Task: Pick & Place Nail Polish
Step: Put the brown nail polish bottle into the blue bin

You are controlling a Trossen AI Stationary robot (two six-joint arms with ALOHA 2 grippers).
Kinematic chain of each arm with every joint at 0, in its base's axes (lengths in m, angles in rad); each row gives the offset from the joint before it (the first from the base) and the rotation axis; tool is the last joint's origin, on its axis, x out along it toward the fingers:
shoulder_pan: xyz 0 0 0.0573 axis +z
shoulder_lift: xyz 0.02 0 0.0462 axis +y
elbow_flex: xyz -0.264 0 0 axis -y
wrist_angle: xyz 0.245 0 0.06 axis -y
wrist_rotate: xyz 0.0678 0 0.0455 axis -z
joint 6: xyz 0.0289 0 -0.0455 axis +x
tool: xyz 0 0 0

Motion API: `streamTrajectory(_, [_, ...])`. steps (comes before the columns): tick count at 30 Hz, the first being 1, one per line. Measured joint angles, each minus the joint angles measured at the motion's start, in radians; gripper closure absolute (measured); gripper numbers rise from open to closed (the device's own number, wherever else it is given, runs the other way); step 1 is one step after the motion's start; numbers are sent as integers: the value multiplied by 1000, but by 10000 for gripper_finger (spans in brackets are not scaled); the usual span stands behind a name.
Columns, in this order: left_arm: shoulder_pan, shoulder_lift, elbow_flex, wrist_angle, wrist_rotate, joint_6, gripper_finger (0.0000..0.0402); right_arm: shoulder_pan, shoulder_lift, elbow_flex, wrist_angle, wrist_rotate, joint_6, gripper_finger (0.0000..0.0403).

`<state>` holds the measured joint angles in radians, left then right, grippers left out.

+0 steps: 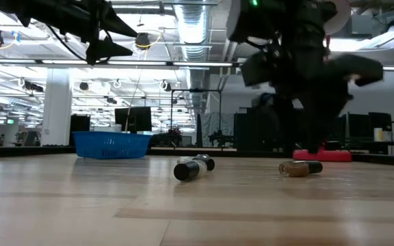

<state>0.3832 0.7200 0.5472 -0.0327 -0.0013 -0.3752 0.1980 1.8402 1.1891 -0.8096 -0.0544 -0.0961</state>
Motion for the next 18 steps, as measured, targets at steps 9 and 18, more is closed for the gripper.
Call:
streamTrajectory(9, [0,0,0,1,-1,-30,143,5,-10,-73,18,1,15,204])
streamTrajectory(18, [0,0,0,4,-1,-33,143,12,-8,-73,64,2,26,205])
